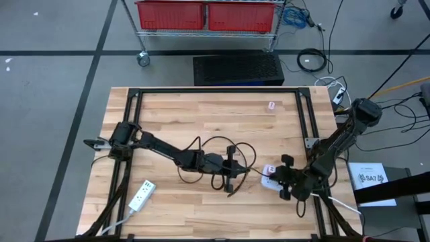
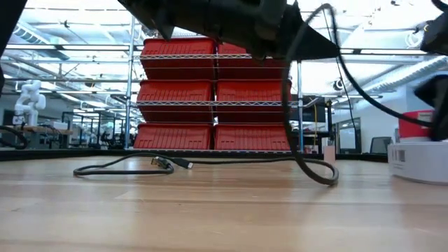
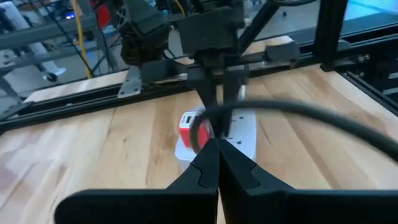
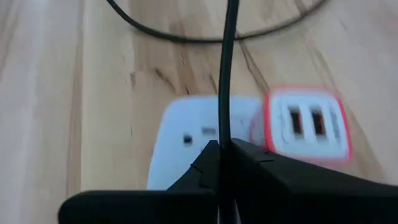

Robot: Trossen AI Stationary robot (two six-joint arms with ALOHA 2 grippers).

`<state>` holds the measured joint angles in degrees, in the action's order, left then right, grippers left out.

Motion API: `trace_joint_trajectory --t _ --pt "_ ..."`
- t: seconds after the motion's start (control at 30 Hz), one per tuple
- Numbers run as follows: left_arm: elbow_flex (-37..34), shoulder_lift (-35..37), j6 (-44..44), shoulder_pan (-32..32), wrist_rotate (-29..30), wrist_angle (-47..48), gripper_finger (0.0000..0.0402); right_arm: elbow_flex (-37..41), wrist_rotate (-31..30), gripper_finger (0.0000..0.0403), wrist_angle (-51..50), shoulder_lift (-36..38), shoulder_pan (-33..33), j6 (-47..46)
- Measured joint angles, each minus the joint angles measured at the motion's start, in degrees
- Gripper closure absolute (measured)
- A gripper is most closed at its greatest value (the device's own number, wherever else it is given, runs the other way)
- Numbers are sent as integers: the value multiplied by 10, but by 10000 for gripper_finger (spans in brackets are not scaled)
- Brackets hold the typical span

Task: Insert USB
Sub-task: Insert the top black USB cable into the red charger adapter

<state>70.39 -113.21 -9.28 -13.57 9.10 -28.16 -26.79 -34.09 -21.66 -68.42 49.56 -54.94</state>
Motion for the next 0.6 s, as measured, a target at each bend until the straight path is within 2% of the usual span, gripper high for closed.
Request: trace_joint_trajectory --t 0.23,0.37,0.47,0.6 --pt "0 0 18 -1 -3 0 400 0 -3 403 56 33 -19 105" --pt "0 0 30 0 -17 -2 400 0 -33 403 70 69 -7 136" --pt "-22 0 30 0 -19 -36 400 0 -61 403 59 95 8 151" --pt "-82 0 43 3 -26 -131 400 0 -106 403 27 121 35 140"
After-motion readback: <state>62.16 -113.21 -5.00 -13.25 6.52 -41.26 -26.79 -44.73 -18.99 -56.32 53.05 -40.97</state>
